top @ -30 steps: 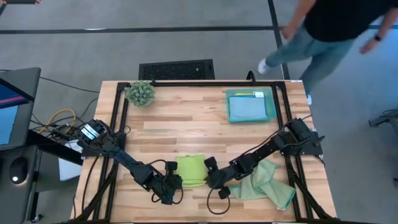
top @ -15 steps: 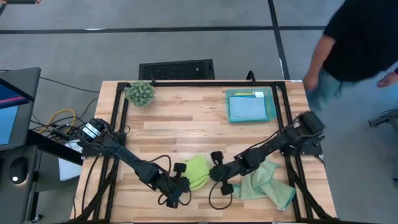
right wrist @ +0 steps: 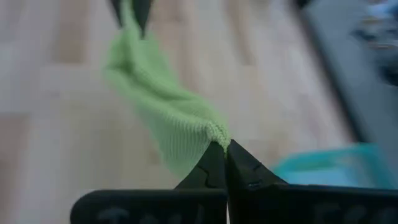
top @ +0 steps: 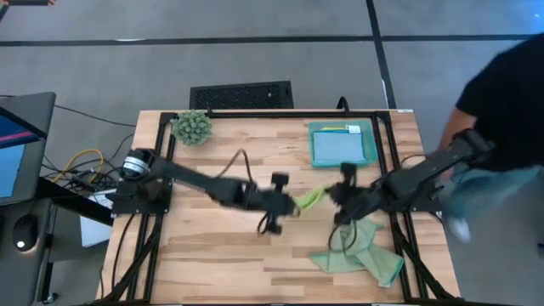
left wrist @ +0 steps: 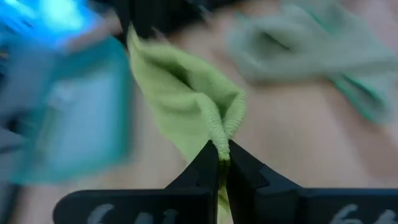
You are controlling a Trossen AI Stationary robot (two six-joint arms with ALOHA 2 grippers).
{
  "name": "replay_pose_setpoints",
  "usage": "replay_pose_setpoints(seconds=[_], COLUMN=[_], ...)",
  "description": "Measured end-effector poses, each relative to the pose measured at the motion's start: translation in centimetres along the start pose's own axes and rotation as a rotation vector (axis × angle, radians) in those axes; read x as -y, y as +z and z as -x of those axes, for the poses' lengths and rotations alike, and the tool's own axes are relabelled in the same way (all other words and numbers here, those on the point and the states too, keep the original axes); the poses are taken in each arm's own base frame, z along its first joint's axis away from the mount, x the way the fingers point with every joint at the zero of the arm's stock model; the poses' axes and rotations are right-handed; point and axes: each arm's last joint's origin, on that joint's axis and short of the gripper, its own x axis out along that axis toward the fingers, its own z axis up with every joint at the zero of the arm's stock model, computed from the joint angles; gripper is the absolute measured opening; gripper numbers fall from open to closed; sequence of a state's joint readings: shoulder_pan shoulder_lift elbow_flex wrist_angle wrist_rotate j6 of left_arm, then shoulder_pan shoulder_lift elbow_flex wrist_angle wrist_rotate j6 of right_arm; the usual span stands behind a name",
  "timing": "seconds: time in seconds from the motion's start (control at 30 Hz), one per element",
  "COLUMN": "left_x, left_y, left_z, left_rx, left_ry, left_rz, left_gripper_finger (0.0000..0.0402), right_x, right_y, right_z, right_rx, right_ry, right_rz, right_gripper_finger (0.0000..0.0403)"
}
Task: Fold microfiber towels
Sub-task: Stack the green microfiber cloth on top of the blue microfiber cloth in the blue bin
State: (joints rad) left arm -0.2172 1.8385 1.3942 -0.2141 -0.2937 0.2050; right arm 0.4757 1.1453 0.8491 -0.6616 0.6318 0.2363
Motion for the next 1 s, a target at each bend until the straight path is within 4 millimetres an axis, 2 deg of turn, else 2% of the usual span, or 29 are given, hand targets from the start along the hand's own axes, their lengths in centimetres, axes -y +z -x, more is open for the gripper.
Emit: replay_pose_setpoints(seconds=[0.1,0.23,0.33,0.4,0.53,0.67,0.77,0.83,0.93,1.0], left_x=[-4.3,-10.4,-15.1,-17.4,-20.9,-24.2,-27.0,-28.7,-29.5,-28.9], left_y=[2.0,3.8,4.0,3.1,1.6,1.0,0.4,-0.6,-3.1,-4.3], left_z=[0.2,1.1,0.8,-0.7,-5.0,-8.5,-10.1,-11.0,-13.0,-14.2], left_rx=[0.059,0.127,0.175,0.169,0.212,0.208,0.212,0.168,0.053,-0.017], left_ry=[0.089,0.180,0.230,0.210,0.227,0.322,0.352,0.343,0.255,0.181], left_rz=[-0.041,-0.082,-0.092,-0.092,-0.207,-0.343,-0.352,-0.325,-0.276,-0.276], left_gripper_finger=[0.0001,0.0001,0.0000,0.0000,0.0000,0.0000,0.0000,0.0000,0.0000,0.0000], right_x=[2.9,6.8,9.6,11.2,13.9,16.5,19.0,20.2,21.1,20.8], right_y=[-0.5,-1.1,-1.9,-2.5,-3.9,-5.3,-6.5,-7.6,-8.8,-9.5], right_z=[1.7,3.4,4.0,3.9,3.4,1.3,0.3,-0.3,-0.8,-1.4], right_rx=[0.040,0.062,-0.002,-0.068,-0.219,-0.268,-0.259,-0.275,-0.300,-0.312], right_ry=[-0.133,-0.302,-0.431,-0.488,-0.581,-0.639,-0.710,-0.694,-0.627,-0.519], right_rz=[-0.039,-0.005,0.034,0.034,0.088,0.170,0.215,0.230,0.173,0.140], right_gripper_finger=[0.0003,0.0003,0.0003,0.0003,0.0003,0.0003,0.0004,0.0005,0.0006,0.0006])
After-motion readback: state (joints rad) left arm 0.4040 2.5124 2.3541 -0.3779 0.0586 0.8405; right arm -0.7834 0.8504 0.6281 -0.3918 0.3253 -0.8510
